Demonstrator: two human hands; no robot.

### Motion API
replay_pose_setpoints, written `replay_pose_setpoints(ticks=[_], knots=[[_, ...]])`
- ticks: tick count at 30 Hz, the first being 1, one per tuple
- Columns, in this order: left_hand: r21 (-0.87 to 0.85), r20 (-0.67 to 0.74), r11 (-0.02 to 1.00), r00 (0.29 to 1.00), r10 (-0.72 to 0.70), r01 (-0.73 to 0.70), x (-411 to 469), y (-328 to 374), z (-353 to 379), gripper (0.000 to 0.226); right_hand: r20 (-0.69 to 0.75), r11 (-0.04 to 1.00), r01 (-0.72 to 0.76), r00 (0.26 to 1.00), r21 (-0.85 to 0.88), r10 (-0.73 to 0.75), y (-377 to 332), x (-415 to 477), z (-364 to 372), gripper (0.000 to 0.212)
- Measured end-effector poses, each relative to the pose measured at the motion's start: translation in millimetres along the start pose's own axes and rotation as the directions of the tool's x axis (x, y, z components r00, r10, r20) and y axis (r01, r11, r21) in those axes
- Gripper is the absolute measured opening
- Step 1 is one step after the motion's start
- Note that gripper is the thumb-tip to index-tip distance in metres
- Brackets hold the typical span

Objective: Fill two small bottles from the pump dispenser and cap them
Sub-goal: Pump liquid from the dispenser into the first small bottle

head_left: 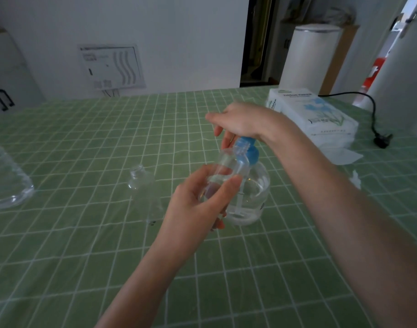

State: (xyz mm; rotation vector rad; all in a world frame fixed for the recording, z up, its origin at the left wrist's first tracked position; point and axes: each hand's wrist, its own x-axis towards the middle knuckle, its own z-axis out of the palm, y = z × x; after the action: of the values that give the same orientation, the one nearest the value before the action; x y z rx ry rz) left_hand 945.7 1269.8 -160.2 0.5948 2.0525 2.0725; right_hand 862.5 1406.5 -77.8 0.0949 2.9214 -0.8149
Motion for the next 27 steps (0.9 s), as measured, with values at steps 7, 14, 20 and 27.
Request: replay_pose_setpoints(ticks=[7,14,20,27], knots=[[0.006,-0.006,1.000,1.000,-0.020,0.020,-1.8,-1.8,0.0,0.033,0.036,0.999,-0.027,0.999,-0.030,0.028,2.7,-0.1,6.6,0.044],[0.013,-0.001,1.000,1.000,0.004,-0.004,0.1,1.8,0.8,0.025,-0.038,0.999,0.026,0.999,-0.045,-0.028,-2.0,0.8,-2.9,0.047],[0.014,-0.012,1.000,1.000,0.003,-0.003,0.7,1.3,0.4,0.027,-0.021,0.998,0.016,1.000,-0.059,-0.017,-4.1,0.0,-1.7,0.044],[0.014,-0.012,1.000,1.000,-0.014,0.015,-2.6,-1.8,2.0,0.032,0.030,0.999,-0.027,0.999,-0.031,0.028,2.0,-0.8,5.2,0.035]])
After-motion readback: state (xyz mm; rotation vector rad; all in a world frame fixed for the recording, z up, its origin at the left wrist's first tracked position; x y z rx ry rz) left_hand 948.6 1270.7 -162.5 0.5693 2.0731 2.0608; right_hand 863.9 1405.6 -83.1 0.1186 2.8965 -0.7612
